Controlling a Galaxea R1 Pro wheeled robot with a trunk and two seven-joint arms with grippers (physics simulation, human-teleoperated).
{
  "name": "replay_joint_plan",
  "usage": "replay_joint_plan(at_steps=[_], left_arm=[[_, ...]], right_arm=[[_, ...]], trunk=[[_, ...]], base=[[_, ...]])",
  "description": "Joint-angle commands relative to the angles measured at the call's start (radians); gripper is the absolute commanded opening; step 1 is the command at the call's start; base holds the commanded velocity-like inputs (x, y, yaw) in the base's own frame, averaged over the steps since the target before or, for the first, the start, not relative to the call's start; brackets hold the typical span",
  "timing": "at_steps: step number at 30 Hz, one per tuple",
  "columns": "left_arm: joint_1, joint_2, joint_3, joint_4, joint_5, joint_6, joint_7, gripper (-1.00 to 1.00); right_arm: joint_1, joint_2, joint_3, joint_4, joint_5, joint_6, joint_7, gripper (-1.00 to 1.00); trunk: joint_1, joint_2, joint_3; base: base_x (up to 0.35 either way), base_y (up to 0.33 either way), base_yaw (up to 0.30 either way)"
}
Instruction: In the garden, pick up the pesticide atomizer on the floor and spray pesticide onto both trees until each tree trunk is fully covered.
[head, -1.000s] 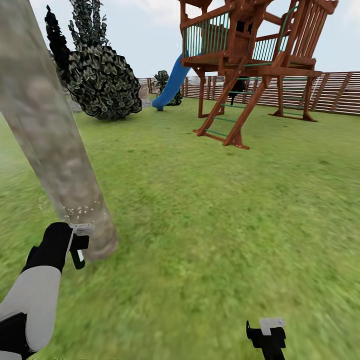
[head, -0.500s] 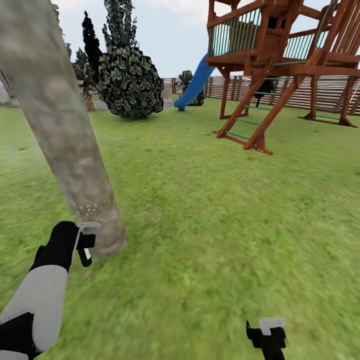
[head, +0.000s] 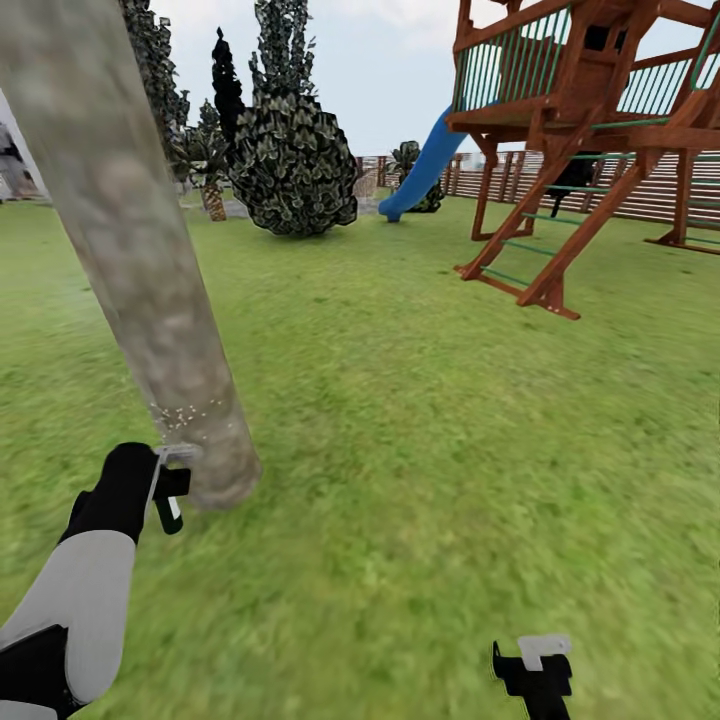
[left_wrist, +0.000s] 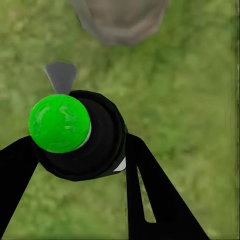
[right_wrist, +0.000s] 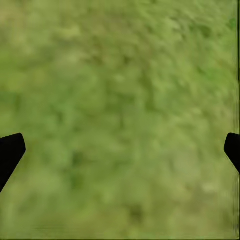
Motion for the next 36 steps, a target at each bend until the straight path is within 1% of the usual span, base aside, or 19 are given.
replay_joint_plan(at_steps=[1,13,25,27,29,31,33,35,36], left_arm=[[-0.001,-0.001,0.002,-0.002,-0.011,0.004,-0.009,-1.0],[-0.001,-0.001,0.002,-0.002,-0.011,0.004,-0.009,-1.0],[0.001,0.001,0.002,-0.001,-0.011,0.003,-0.009,-1.0],[0.006,0.013,0.008,0.005,-0.015,0.001,-0.01,-1.0],[0.032,0.024,0.007,0.008,-0.013,-0.002,-0.01,-1.0],[0.043,0.016,0.003,0.012,-0.01,-0.002,-0.01,-1.0],[0.045,-0.001,0.002,0.011,-0.01,-0.001,-0.01,-1.0],[0.045,-0.003,0.003,0.009,-0.011,-0.001,-0.012,-1.0],[0.045,0.001,0.005,0.007,-0.011,-0.001,-0.012,-1.0]], right_arm=[[0.0,-0.001,0.009,0.0,-0.01,-0.002,-0.001,1.0],[0.0,0.001,0.009,0.0,-0.01,-0.002,-0.002,1.0],[0.0,0.001,0.009,0.0,-0.01,-0.002,-0.002,1.0],[0.0,0.001,0.009,0.0,-0.01,-0.002,-0.002,1.0],[0.0,0.001,0.01,0.0,-0.01,-0.002,-0.002,1.0],[0.0,0.001,0.01,0.0,-0.01,-0.002,-0.002,1.0],[0.0,0.001,0.01,0.0,-0.01,-0.002,-0.002,1.0],[0.0,0.001,0.01,0.0,-0.01,-0.002,-0.002,1.0],[0.0,0.001,0.01,0.0,-0.01,-0.002,-0.002,1.0]], trunk=[[0.0,0.0,-0.001],[0.0,0.0,-0.001],[0.0,0.0,-0.001],[0.0,0.0,-0.001],[0.0,0.0,-0.001],[0.0,0.0,-0.001],[0.0,0.0,-0.001],[0.0,0.0,-0.001],[0.0,0.0,-0.001]], base=[[0.118,-0.272,0.001],[0.119,-0.272,0.014],[0.121,-0.272,0.263],[0.128,-0.272,0.276],[0.13,-0.272,0.276],[0.143,-0.271,0.276],[0.178,-0.248,0.276],[0.217,-0.217,0.268],[0.232,-0.203,0.259]])
